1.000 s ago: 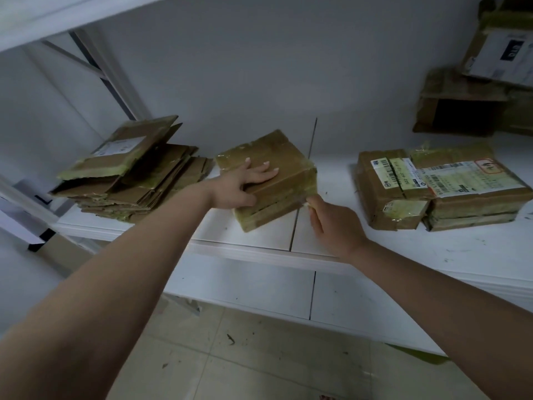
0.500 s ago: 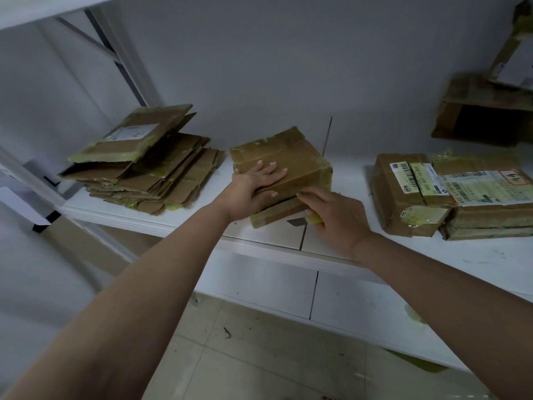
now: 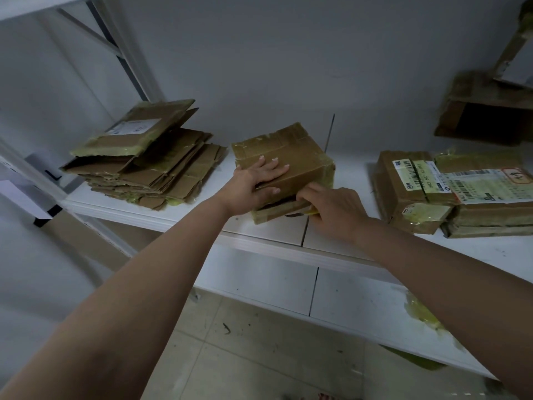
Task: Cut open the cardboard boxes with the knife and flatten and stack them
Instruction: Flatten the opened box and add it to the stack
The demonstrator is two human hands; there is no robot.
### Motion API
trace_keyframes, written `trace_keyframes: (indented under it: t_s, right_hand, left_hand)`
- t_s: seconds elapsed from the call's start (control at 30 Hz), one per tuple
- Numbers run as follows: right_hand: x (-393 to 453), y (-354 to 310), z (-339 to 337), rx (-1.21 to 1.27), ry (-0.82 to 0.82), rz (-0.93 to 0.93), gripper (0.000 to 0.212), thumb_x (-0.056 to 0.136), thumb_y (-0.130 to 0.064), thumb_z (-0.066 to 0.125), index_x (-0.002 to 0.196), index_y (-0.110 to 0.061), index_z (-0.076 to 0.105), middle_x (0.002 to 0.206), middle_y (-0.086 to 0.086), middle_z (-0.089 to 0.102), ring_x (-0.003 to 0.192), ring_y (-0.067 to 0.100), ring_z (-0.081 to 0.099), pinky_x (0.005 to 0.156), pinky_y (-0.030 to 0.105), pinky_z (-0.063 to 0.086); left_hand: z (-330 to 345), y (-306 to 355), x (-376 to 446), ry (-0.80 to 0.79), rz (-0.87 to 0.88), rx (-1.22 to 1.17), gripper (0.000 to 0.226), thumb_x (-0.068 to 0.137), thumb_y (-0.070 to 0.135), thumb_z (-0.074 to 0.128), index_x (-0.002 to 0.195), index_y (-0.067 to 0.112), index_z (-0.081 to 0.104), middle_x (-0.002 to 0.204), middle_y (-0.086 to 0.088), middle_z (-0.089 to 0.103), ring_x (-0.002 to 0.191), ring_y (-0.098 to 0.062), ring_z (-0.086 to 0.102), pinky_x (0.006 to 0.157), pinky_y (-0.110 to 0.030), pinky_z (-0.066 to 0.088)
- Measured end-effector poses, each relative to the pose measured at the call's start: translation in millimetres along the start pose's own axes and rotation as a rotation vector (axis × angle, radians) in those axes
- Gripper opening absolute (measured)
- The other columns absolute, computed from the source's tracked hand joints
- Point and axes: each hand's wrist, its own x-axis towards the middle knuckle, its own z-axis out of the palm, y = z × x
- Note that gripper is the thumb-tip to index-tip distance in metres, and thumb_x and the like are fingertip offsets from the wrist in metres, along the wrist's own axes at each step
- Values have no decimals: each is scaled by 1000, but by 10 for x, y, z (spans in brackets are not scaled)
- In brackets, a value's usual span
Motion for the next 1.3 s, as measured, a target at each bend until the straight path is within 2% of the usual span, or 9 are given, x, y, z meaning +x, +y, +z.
trace_keyframes:
  t_s: [0.13,0.4,0.57,0.67,0.83,0.9,1.03,1.13,1.3]
  right_hand:
    - [67,-25,15,25,-65,-2,35,89,-26,57,124,-28,54,120,-8,50,90,21,57,72,31,44]
    - [-217,-7,255,54,-24,12,21,88,-33,57,104,-26,70,109,-10,66,95,19,63,74,26,44]
    - [-350,64,240,86,-28,27,25,91,-34,54,112,-34,69,124,-18,62,105,9,62,79,21,44]
    - [-253,56,128,26,-69,60,20,90,-33,50,95,-30,69,99,-9,70,90,16,63,77,29,47]
    - [-185,146,-24,51,374,130,19,86,-32,63,98,-18,64,95,2,66,65,26,64,55,29,47]
    - [-144,176,-98,-39,446,144,36,76,-29,73,107,-16,61,105,7,59,56,26,61,48,23,37]
    - [-24,144,-136,-175,354,110,69,69,-34,80,128,-15,51,128,9,51,58,23,60,48,21,33]
    - [80,99,-48,-173,231,188,67,77,-41,74,132,-16,44,137,7,40,69,24,61,53,26,39]
    - [148,97,22,-206,217,232,65,74,-38,76,126,-10,48,126,11,47,65,26,59,51,27,34]
  left_hand:
    - [-9,6,-9,-10,-3,-27,54,96,28,57,145,36,36,157,3,25,148,-20,9,117,-59,6]
    - [-44,-1,10,-19,-1,-34,54,95,30,57,145,36,36,157,3,25,148,-20,9,117,-58,9]
    - [-53,45,22,-48,-5,16,56,95,33,56,146,38,33,158,4,23,148,-20,8,118,-58,7]
    - [-33,129,-11,-16,-13,103,60,94,34,59,147,37,31,158,3,23,148,-22,9,118,-57,3]
    - [41,220,-67,98,3,453,89,75,50,75,149,36,28,153,1,34,138,-27,29,113,-46,27]
    - [144,254,-86,124,-38,610,97,72,53,75,150,34,21,146,-6,36,131,-28,35,109,-42,32]
    - [282,302,-89,171,-113,708,96,77,39,76,150,29,14,139,-12,37,125,-29,40,104,-40,38]
    - [278,335,-41,173,-126,686,89,81,30,73,150,28,18,136,-11,40,121,-29,44,99,-38,43]
    - [188,306,-13,148,-69,596,81,79,31,70,148,30,27,134,-9,45,116,-29,48,95,-38,44]
